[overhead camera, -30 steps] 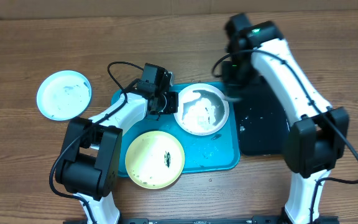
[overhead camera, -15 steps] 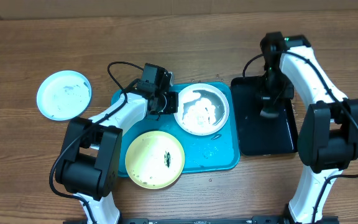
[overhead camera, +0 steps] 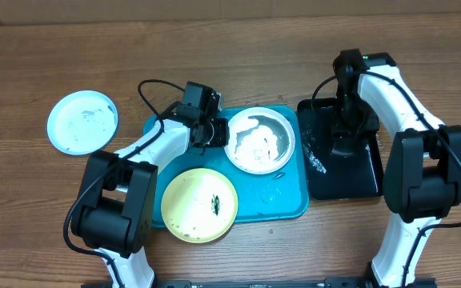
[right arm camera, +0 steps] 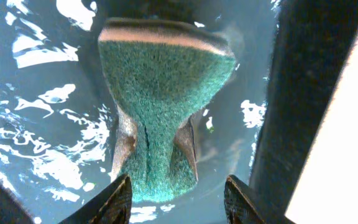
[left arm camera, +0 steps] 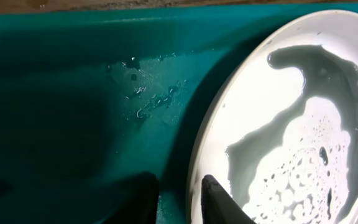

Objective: Clean dirty plates on tray and stack at the side

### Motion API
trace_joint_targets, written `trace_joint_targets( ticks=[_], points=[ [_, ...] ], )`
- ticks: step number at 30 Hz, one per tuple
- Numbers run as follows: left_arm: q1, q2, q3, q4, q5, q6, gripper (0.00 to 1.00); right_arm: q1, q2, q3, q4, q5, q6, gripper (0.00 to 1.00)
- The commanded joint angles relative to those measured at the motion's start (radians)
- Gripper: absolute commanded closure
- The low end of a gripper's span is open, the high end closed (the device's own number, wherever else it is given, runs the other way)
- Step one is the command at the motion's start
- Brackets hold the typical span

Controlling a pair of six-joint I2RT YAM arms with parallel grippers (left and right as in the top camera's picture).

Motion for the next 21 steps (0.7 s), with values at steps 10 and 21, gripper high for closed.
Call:
trace_joint_targets(
  ticks=[10,21],
  points=[
    [-0.012,0.028,0.0,-0.01,-0.037,0.005,0.72,-0.147,-0.012,0.236,-0.068,0.013,0.022,0.0],
    [-0.034,0.055,0.0,0.0,-0.071,0.003,0.96,-0.235,-0.012,0.235,-0.023,0.014,0.021,0.0]
  ],
)
